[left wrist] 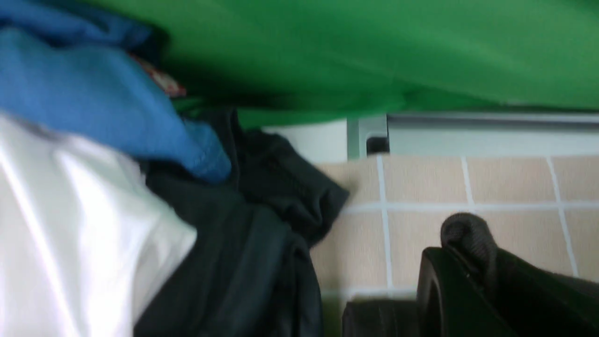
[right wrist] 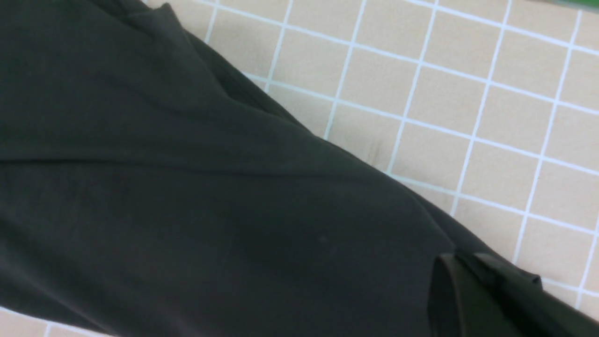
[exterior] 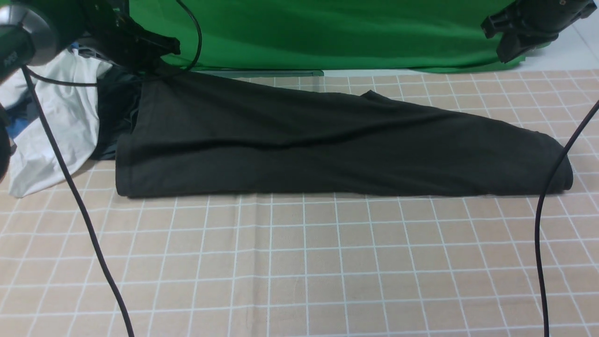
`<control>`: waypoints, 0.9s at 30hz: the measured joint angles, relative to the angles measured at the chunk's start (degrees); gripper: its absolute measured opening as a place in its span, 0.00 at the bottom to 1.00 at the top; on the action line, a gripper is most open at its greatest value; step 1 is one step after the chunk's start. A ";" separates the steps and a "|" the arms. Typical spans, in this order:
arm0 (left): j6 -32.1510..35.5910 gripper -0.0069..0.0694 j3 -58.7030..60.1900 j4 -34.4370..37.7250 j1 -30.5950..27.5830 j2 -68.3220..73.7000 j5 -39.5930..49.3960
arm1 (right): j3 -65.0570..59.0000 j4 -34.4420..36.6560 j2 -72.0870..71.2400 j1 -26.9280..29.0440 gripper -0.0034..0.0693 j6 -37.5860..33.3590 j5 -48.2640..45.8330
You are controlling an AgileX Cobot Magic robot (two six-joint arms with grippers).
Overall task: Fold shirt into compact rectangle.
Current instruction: 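Pull the folded dark garment lengthwise by its ends to straighten it flat on the table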
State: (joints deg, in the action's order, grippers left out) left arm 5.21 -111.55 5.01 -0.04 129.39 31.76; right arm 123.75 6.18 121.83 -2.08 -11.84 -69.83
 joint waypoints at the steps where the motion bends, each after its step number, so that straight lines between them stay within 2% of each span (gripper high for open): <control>1: 0.05 0.15 0.00 0.00 0.00 0.29 -0.36 | 0.00 0.02 0.16 0.00 0.10 -0.01 0.00; 2: 0.05 0.15 0.00 0.00 0.00 0.42 -0.45 | 0.00 0.02 0.24 0.00 0.10 -0.01 0.00; 5: -0.05 0.25 0.00 -1.21 -0.05 1.46 -2.12 | 0.00 0.07 0.77 0.00 0.10 -0.05 0.00; 7: -0.63 0.33 -0.05 -2.00 -0.17 1.65 -2.76 | 0.00 0.13 0.89 0.00 0.10 -0.05 0.00; 8: -0.68 0.40 -0.05 -2.70 -0.30 1.57 -2.51 | 0.00 0.13 0.91 0.00 0.10 -0.05 0.00; 11: -2.31 0.50 -0.05 -2.75 -0.48 -0.21 2.51 | 0.00 0.13 0.77 0.00 0.10 0.17 0.00; 12: -2.63 0.50 -0.05 -2.75 -0.48 -1.12 4.91 | 0.00 0.13 0.58 0.00 0.10 0.32 0.00; 14: -2.82 0.49 -0.05 -3.00 -0.48 -2.67 8.85 | 0.00 0.26 0.36 0.00 0.10 0.52 0.00; 16: -2.95 0.39 -0.12 -5.01 -0.48 -6.03 18.09 | -0.62 0.38 -0.95 0.00 0.10 0.94 -0.04; 19: -2.95 0.19 1.94 -6.57 -0.48 -10.26 24.25 | -4.83 0.45 -4.90 0.00 0.10 1.11 0.13; 22: -2.57 0.12 8.60 -5.01 -0.48 -15.28 24.06 | -11.31 0.15 -8.94 0.15 0.10 1.11 0.15; 25: -1.85 0.11 18.02 -1.79 0.04 -20.63 20.93 | -17.65 0.18 -11.55 1.26 0.10 1.38 0.03; 27: -1.85 0.11 28.59 -0.13 1.11 -25.70 17.30 | -23.21 0.11 -12.57 3.52 0.12 2.31 -0.02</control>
State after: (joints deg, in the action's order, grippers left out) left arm 3.36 -82.95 4.88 1.07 103.70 49.06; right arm 100.54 6.29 109.26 1.45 -9.53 -69.86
